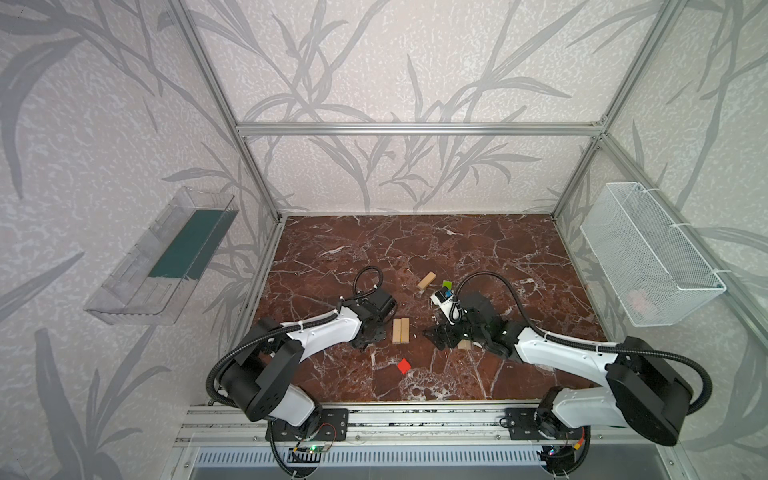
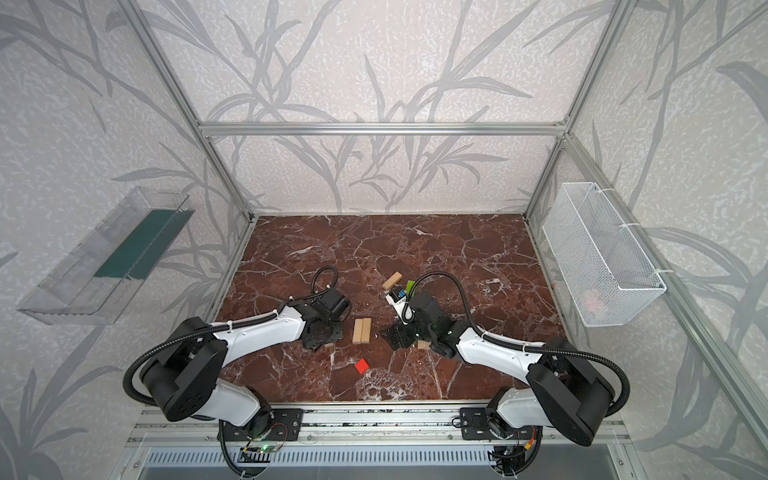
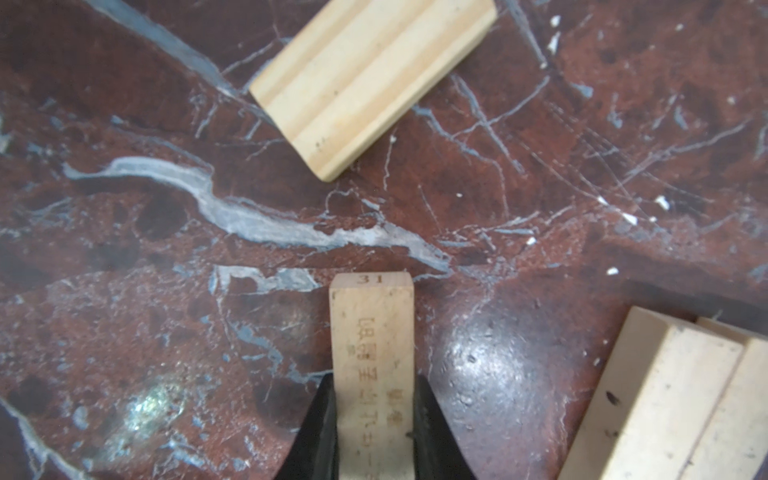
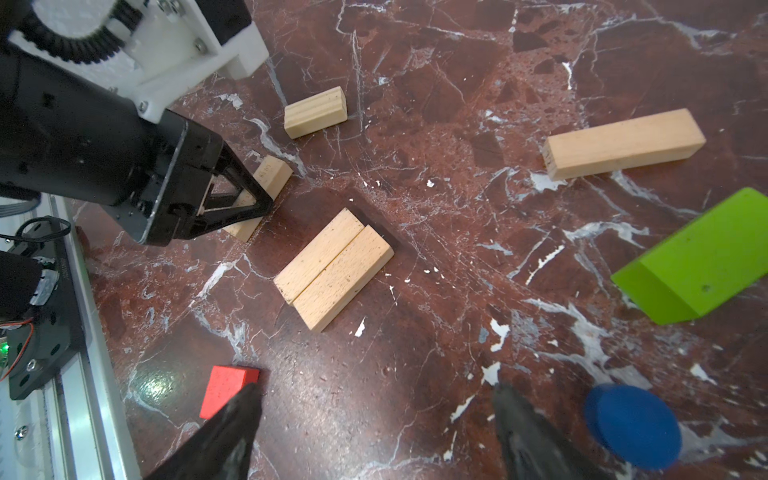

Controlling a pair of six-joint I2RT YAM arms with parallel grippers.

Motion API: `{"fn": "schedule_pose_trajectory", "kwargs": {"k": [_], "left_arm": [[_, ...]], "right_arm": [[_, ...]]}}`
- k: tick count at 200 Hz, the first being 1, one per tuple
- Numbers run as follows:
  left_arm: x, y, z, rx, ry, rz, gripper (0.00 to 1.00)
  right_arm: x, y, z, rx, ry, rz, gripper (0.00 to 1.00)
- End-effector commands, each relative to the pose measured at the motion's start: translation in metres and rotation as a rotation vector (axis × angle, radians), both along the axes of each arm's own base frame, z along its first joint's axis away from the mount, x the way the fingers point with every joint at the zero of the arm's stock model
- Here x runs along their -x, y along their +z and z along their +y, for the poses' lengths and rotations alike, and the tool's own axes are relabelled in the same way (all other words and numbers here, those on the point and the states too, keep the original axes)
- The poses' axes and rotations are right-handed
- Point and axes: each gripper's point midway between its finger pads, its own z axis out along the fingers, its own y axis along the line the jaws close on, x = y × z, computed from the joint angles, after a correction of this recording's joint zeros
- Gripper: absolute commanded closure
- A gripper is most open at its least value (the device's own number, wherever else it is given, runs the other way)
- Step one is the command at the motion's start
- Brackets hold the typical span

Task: Build the wood block tower
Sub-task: 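Lift the printed block with the left gripper and carry it over the paired blocks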

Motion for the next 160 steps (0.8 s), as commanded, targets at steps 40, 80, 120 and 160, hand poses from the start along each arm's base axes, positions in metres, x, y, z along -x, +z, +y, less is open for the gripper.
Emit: {"fn": "schedule_pose_trajectory", "kwargs": {"k": [40,80,120,160], "left_arm": [[-0.002,0.033,-0.008,0.037,-0.069,-0.027,0.88],[-0.005,0.057,-0.020,0.077,-0.152,-0.077,0.96],[-0.006,0.077,-0.034,0.126,-0.224,-0.120,1.00],[-0.003,0.090,-0.056,0.145,-0.316,-0.147,1.00]], "right_arm": [[-0.005,0.011,-0.006,-0.017,-0.042,-0.043,0.04],[-0.006,0.014,-0.011,-0.030,-0.056,-0.070,0.01],[-0.003,0.023,-0.015,-0.054,-0.041,-0.111,0.01],[0.001,0.029,-0.014,-0.074,0.004,-0.132,0.01]]}}
